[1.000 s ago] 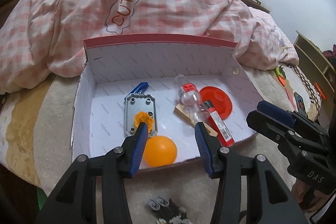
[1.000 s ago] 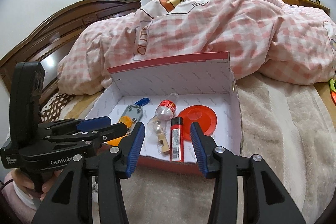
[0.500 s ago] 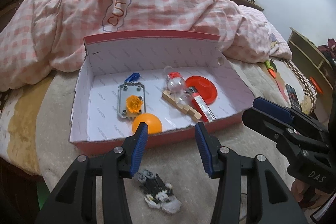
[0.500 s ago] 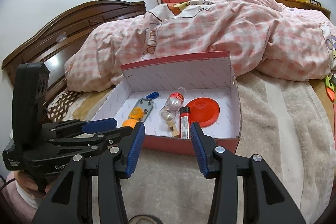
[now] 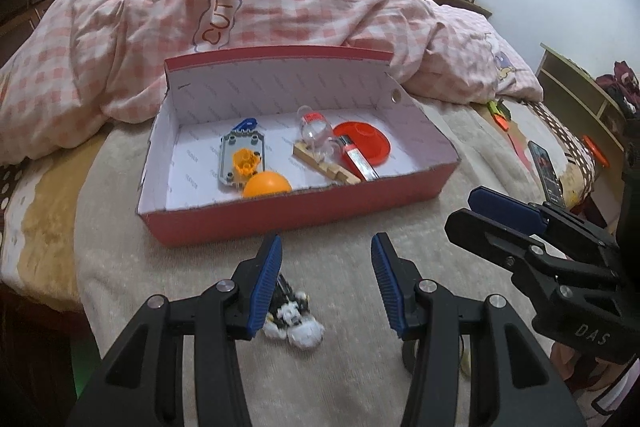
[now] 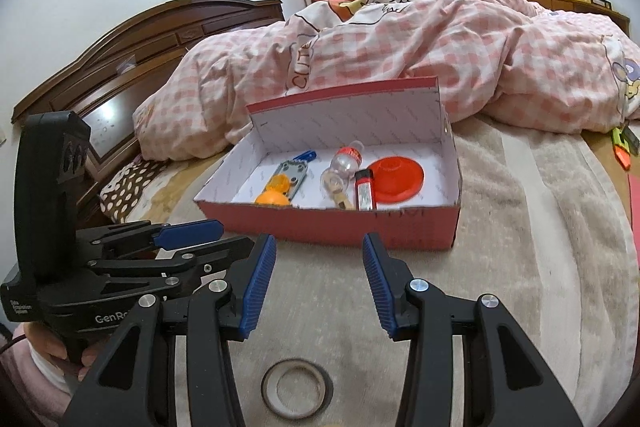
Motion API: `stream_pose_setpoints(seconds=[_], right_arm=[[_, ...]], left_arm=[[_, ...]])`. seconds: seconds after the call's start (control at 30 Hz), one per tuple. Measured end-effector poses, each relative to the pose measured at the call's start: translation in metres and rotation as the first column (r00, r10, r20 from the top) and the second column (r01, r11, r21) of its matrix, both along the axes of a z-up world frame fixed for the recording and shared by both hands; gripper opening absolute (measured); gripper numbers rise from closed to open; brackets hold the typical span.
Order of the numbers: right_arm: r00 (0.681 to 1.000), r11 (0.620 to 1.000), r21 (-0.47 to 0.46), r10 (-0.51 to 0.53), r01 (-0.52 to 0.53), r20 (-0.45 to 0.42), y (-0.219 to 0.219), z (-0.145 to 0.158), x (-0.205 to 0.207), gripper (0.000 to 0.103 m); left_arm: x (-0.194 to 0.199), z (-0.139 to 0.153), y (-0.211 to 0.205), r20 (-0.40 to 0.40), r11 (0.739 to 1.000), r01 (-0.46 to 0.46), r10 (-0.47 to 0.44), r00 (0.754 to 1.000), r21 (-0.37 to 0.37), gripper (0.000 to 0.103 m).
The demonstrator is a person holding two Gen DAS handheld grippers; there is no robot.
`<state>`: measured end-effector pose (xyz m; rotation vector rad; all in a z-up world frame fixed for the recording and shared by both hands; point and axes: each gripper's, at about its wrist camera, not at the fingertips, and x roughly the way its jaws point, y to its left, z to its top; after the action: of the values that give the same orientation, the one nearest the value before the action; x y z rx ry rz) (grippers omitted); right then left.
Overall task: Organize objects
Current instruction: 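Withdraw both grippers from the box toward the toy figure and tape, then grasp the black patterned fabric pouch with the right gripper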
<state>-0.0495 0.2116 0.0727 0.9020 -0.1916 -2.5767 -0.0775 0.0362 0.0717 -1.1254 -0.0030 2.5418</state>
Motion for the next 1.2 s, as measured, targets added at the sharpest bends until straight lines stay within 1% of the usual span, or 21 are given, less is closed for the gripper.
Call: stream_pose_setpoints(seconds=[0.17, 0.3, 0.5, 0.67, 0.83, 0.87, 0.9, 0.97, 1.07, 1.2], right_arm=[[1.0, 1.0, 0.029, 0.002, -0.003, 0.011, 0.0, -0.003, 0.014, 0.046], [0.999, 0.999, 0.038, 0.017, -0.019, 0.038, 0.0, -0.008, 0.024, 0.046], [0.998, 0.996, 0.08, 0.027, -0.032, 0.056, 0.001, -0.017, 0.044, 0.046], [0.997, 0.991, 0.118, 0.048, -0.055, 0.067, 0.0, -0.02, 0.058, 0.046], [0.995, 0.985, 0.158, 0.064, -0.076, 0.076, 0.001, -0.027, 0.071, 0.047], [0.995, 0.983, 0.167, 0.059, -0.072, 0.079, 0.002, -0.029, 0.073, 0.05], [0.995, 0.982, 0.178, 0.053, -0.068, 0.085, 0.003, -0.032, 0.074, 0.058], [0.995, 0.98, 0.191, 0.044, -0.061, 0.094, 0.005, -0.036, 0.076, 0.064], [0.992, 0.979, 0.196, 0.038, -0.061, 0.119, 0.01, -0.042, 0.078, 0.064], [0.992, 0.977, 0.205, 0.028, -0.053, 0.124, 0.018, -0.044, 0.084, 0.064]], left_arm=[[0.013, -0.002, -0.002, 0.002, 1.0, 0.003, -0.003, 1.0, 0.003, 0.047], [0.023, -0.005, -0.003, 0.007, 1.0, 0.011, -0.011, 1.0, 0.003, 0.047], [0.038, -0.012, -0.003, 0.015, 1.0, 0.027, -0.027, 1.0, -0.005, 0.047], [0.047, -0.021, -0.006, 0.045, 0.999, 0.035, -0.035, 0.998, 0.003, 0.047], [0.054, -0.031, -0.007, 0.07, 0.999, 0.034, -0.034, 0.997, -0.01, 0.046], [0.055, -0.032, -0.007, 0.073, 0.999, 0.036, -0.035, 0.997, -0.014, 0.046], [0.057, -0.034, -0.007, 0.075, 0.999, 0.037, -0.036, 0.997, -0.016, 0.047], [0.059, -0.035, -0.007, 0.078, 0.999, 0.039, -0.038, 0.996, -0.018, 0.046], [0.06, -0.037, -0.007, 0.085, 0.999, 0.04, -0.038, 0.996, -0.022, 0.047], [0.062, -0.039, -0.007, 0.088, 0.999, 0.042, -0.04, 0.995, -0.023, 0.046]])
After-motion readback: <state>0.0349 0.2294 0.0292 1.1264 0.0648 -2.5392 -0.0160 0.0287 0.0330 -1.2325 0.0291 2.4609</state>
